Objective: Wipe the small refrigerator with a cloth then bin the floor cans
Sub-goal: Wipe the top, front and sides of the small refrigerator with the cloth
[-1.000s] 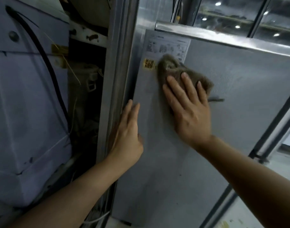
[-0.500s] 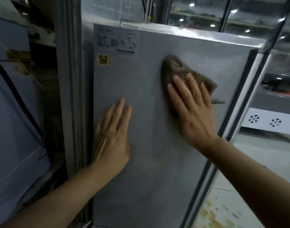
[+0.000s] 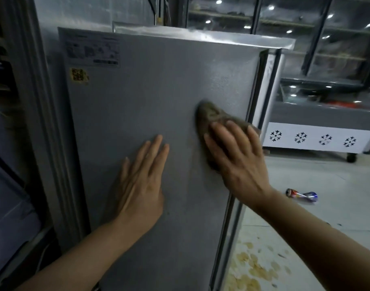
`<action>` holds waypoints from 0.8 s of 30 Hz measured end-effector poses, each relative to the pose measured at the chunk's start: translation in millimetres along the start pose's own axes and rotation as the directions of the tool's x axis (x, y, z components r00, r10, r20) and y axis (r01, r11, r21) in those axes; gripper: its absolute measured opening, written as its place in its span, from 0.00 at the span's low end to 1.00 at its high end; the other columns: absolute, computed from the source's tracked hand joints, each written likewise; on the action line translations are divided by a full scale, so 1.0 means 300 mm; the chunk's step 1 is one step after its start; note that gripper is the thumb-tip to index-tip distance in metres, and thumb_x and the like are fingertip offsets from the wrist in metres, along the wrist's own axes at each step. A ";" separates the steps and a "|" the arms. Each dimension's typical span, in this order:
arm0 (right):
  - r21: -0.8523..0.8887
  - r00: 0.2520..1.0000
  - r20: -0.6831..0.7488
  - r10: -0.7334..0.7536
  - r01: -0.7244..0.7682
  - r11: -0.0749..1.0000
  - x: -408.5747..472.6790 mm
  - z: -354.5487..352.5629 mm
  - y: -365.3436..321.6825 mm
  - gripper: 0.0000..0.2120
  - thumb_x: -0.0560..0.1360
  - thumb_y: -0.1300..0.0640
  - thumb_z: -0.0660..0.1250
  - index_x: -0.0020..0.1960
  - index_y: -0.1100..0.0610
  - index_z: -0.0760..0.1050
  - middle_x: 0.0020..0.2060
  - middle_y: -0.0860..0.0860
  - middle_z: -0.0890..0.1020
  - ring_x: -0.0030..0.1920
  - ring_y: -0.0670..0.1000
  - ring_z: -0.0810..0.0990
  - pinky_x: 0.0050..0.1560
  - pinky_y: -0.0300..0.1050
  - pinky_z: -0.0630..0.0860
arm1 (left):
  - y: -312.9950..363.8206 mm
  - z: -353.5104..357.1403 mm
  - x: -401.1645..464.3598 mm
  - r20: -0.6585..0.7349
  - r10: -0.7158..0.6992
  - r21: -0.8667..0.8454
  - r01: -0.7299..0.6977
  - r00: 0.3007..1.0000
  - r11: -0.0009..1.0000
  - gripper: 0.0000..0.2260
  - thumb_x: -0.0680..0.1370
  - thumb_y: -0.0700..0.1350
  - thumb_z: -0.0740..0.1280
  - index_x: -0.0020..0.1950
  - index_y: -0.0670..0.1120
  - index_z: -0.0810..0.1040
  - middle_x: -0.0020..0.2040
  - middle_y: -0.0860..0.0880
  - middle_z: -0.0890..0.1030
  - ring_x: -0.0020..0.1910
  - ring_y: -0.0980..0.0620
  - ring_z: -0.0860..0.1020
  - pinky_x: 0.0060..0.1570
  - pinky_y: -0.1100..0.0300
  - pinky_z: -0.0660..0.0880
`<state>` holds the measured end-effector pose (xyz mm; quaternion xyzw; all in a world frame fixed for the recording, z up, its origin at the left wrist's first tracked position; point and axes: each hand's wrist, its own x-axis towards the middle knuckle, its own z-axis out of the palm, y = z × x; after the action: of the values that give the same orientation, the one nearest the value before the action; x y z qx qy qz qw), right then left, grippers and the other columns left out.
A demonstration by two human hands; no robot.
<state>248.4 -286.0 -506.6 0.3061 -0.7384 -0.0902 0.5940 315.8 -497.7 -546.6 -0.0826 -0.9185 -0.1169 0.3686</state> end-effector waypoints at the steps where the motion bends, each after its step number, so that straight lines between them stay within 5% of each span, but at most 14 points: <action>1: 0.010 0.996 -0.059 0.061 -0.061 0.998 0.033 -0.011 0.038 0.21 0.75 0.60 0.61 0.68 0.56 0.73 0.67 0.59 0.68 0.65 0.61 0.66 0.63 0.54 0.59 | 0.017 0.011 0.011 -0.015 0.008 0.006 -0.008 1.000 1.000 0.46 0.65 0.34 0.70 0.77 0.49 0.49 0.77 0.54 0.46 0.76 0.50 0.50 0.68 0.42 0.54; 4: 0.075 0.980 -0.141 0.137 -0.128 0.989 0.067 -0.002 0.079 0.20 0.76 0.63 0.62 0.67 0.61 0.73 0.61 0.59 0.64 0.56 0.61 0.67 0.53 0.54 0.64 | 0.046 0.049 0.023 -0.044 -0.012 0.049 0.014 0.999 0.999 0.45 0.63 0.37 0.71 0.76 0.48 0.52 0.78 0.51 0.49 0.75 0.46 0.51 0.66 0.37 0.58; 8: 0.134 0.962 -0.097 0.255 -0.241 0.961 -0.085 0.061 -0.016 0.21 0.79 0.62 0.49 0.69 0.65 0.68 0.63 0.61 0.63 0.61 0.65 0.66 0.63 0.58 0.66 | 0.040 0.089 0.014 -0.060 -0.021 0.133 0.029 0.998 0.991 0.47 0.63 0.40 0.73 0.76 0.47 0.52 0.78 0.50 0.47 0.76 0.45 0.50 0.63 0.33 0.60; 11: 0.139 0.986 0.043 0.160 -0.164 0.977 -0.266 0.083 -0.104 0.20 0.80 0.61 0.48 0.70 0.64 0.63 0.65 0.62 0.62 0.65 0.65 0.64 0.66 0.57 0.65 | 0.046 0.099 0.008 -0.073 -0.013 0.147 0.023 0.997 0.989 0.48 0.62 0.40 0.73 0.76 0.47 0.51 0.78 0.50 0.47 0.76 0.44 0.50 0.63 0.33 0.59; 15: 0.169 0.979 0.200 0.029 -0.064 0.984 -0.372 0.057 -0.131 0.24 0.75 0.61 0.53 0.71 0.63 0.59 0.65 0.63 0.63 0.65 0.64 0.64 0.60 0.58 0.75 | 0.067 0.115 -0.021 -0.060 -0.017 0.132 0.025 0.998 0.991 0.47 0.62 0.39 0.73 0.76 0.46 0.52 0.78 0.50 0.48 0.75 0.44 0.51 0.63 0.33 0.60; 20: 0.260 0.971 0.063 0.232 -0.240 0.935 -0.169 0.025 -0.071 0.23 0.75 0.59 0.55 0.70 0.61 0.60 0.63 0.59 0.60 0.57 0.62 0.64 0.52 0.57 0.76 | 0.049 0.151 -0.095 0.045 -0.019 0.176 0.011 0.999 0.984 0.47 0.60 0.37 0.75 0.75 0.46 0.55 0.78 0.49 0.50 0.75 0.44 0.54 0.64 0.33 0.59; 24: 0.249 0.930 -0.062 0.364 -0.338 0.907 -0.115 0.087 -0.094 0.23 0.75 0.60 0.53 0.70 0.58 0.62 0.64 0.56 0.61 0.58 0.60 0.63 0.59 0.56 0.66 | 0.000 0.183 -0.141 0.071 -0.042 0.178 0.029 0.997 0.984 0.47 0.63 0.37 0.74 0.76 0.49 0.51 0.78 0.52 0.47 0.75 0.46 0.51 0.65 0.33 0.56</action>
<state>237.5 -295.0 -556.3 0.2405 -0.7539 0.1225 0.5990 310.0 -485.3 -614.4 -0.0377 -0.9396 -0.0384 0.3381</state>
